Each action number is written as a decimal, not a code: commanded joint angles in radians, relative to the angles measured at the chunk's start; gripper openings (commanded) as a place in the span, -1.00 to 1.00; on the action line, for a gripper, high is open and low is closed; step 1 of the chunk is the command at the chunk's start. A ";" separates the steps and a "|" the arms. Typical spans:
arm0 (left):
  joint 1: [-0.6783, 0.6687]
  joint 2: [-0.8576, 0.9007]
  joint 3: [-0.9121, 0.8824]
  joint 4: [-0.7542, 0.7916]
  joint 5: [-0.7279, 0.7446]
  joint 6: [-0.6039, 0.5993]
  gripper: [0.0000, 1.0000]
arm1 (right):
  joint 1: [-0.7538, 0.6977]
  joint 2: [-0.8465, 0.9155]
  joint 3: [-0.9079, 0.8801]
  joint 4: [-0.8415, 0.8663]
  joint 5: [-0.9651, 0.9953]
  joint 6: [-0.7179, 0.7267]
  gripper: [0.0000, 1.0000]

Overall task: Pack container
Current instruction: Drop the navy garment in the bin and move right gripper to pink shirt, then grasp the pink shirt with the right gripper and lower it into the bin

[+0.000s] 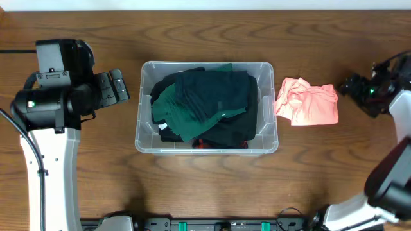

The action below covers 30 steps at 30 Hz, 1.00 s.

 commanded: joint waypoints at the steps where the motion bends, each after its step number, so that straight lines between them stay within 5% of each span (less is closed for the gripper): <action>1: 0.004 0.000 0.013 0.001 -0.005 -0.005 0.96 | -0.034 0.093 0.000 0.018 -0.156 -0.078 0.76; 10: 0.004 0.000 0.012 0.001 -0.005 -0.005 0.96 | 0.002 0.256 0.000 0.009 -0.263 -0.140 0.57; 13: 0.004 0.000 0.013 0.001 -0.005 -0.005 0.96 | 0.030 0.269 0.000 -0.020 -0.259 -0.161 0.20; 17: 0.004 0.000 0.013 0.001 -0.005 -0.005 0.96 | 0.037 0.253 0.000 -0.049 -0.259 -0.159 -0.73; 19: 0.004 0.000 0.012 0.001 -0.005 -0.005 0.96 | 0.030 0.224 0.001 -0.066 -0.260 -0.151 -0.97; 23: 0.004 0.000 0.012 0.001 -0.005 -0.005 0.96 | 0.010 0.093 0.003 -0.103 -0.349 -0.129 -0.98; 30: 0.004 0.000 0.012 0.001 -0.005 -0.005 0.96 | 0.027 -0.235 0.003 0.025 -0.818 -0.062 -0.98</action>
